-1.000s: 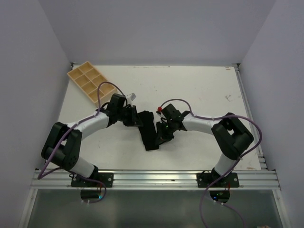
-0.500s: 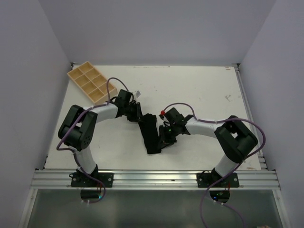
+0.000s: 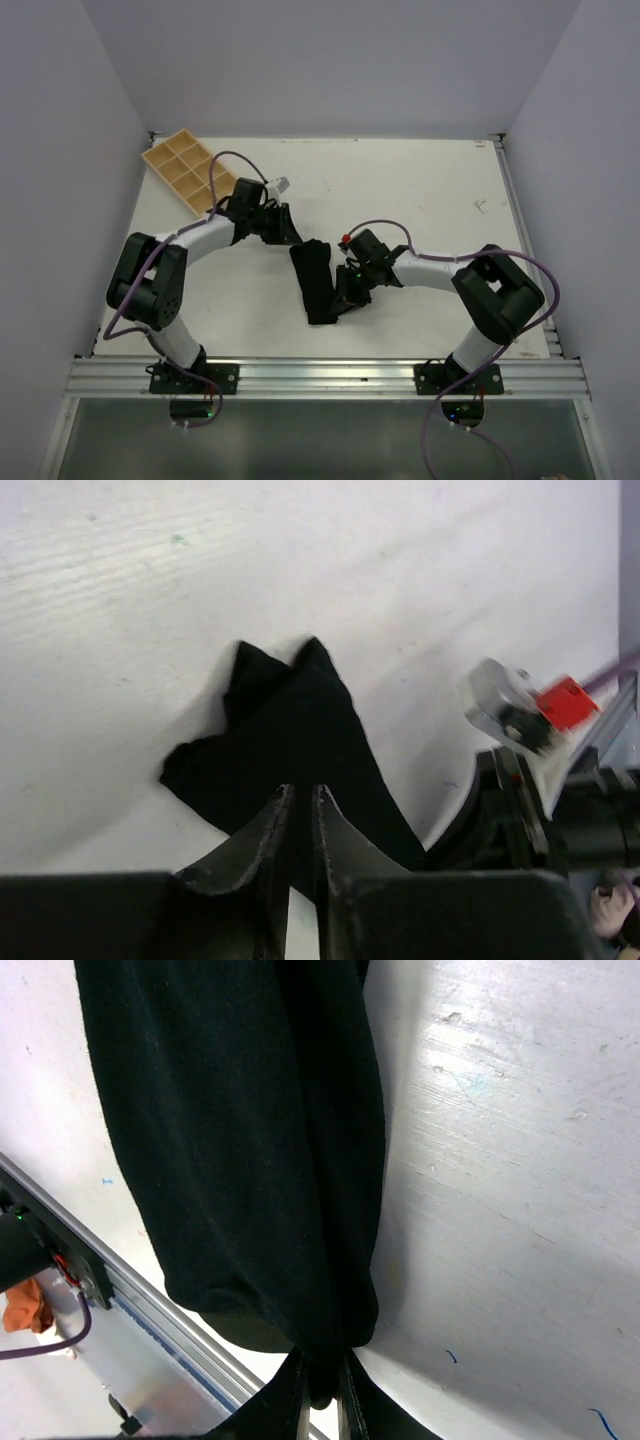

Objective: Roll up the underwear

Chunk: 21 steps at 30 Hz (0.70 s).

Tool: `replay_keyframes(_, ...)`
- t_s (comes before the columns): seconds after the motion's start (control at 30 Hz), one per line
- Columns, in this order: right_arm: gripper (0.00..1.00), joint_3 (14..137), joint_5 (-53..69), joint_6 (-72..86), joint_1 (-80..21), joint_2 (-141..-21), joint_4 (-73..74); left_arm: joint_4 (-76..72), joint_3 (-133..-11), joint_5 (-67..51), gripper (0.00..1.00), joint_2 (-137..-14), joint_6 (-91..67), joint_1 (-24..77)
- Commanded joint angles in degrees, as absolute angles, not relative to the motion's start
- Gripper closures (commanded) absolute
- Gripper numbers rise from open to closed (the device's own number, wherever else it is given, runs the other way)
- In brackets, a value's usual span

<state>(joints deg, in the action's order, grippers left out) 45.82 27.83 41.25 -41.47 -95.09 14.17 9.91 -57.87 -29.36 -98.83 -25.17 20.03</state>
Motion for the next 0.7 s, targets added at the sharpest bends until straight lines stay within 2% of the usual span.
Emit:
replay_keyframes(0.0, 1.0, 46.58, 29.35, 42.45, -41.75, -94.22, 13.62, 1.78, -50.41, -39.95, 0.87, -89.59, -28.89, 21.09)
replay_keyframes(0.07, 1.0, 47.11, 29.62, 42.45, -41.66, -94.48, 13.8, -5.95, -45.73, -41.65, 0.98, -87.37, -31.89, 23.28)
replay_keyframes(0.1, 1.0, 47.2, 29.79, 42.45, -41.66, -94.48, 13.62, -8.5, -41.53, -42.44, 1.0, -85.54, -34.95, 24.42)
replay_keyframes(0.23, 1.0, 46.32, 30.67, 43.85, -41.66, -94.4, 12.13, -23.06, -31.4, -41.22, 1.0, -82.8, -43.14, 31.45)
replay_keyframes(0.33, 1.0, 45.71, 31.02, 44.47, -41.66, -94.13, 11.43, -30.38, -25.34, -39.82, 1.0, -81.74, -48.42, 32.78)
replay_keyframes(0.67, 1.0, 43.95, 30.5, 47.02, -41.66, -92.64, 9.76, -40.25, -17.24, -37.27, 1.0, -81.65, -53.0, 36.56)
